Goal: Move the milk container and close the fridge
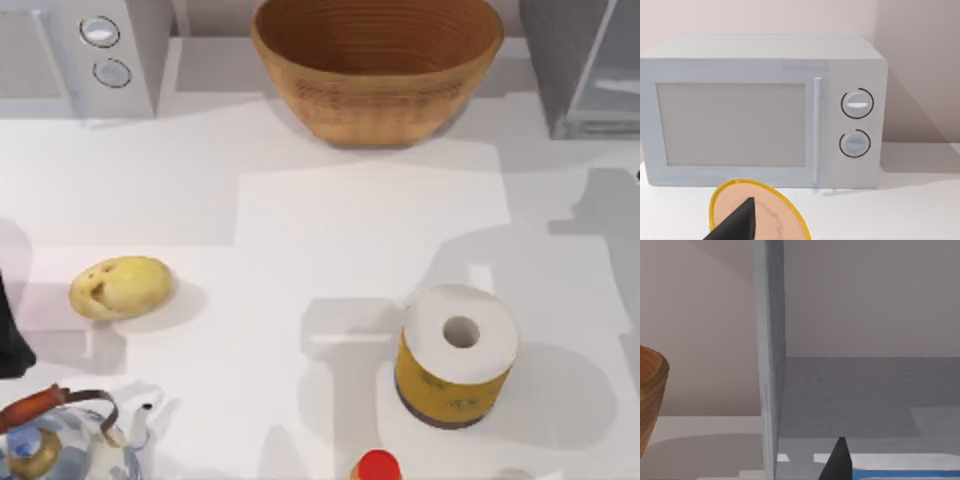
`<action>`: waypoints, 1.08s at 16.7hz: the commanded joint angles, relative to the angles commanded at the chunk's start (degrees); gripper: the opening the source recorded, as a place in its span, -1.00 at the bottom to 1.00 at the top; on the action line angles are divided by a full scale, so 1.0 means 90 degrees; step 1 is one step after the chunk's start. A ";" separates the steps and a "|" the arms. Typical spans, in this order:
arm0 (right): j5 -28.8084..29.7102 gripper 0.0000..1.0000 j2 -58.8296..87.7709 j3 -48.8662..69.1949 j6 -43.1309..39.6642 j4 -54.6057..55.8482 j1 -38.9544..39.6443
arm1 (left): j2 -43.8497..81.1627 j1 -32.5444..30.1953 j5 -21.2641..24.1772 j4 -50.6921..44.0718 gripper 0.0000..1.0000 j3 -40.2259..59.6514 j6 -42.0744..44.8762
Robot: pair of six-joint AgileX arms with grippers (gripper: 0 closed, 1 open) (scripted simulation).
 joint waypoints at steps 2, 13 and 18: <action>-0.0064 -1.00 0.0318 0.0204 -0.0006 -0.0214 -0.0090 | 0.0000 0.0000 0.0000 0.0000 1.00 0.0000 0.0000; -0.0752 -1.00 0.3300 0.4037 -0.0111 -0.2179 -0.0888 | 0.0000 0.0000 0.0000 0.0000 1.00 0.0000 0.0000; -0.1072 -1.00 0.4089 0.5539 -0.0226 -0.2957 -0.1202 | 0.0000 0.0000 0.0000 0.0000 1.00 0.0000 0.0000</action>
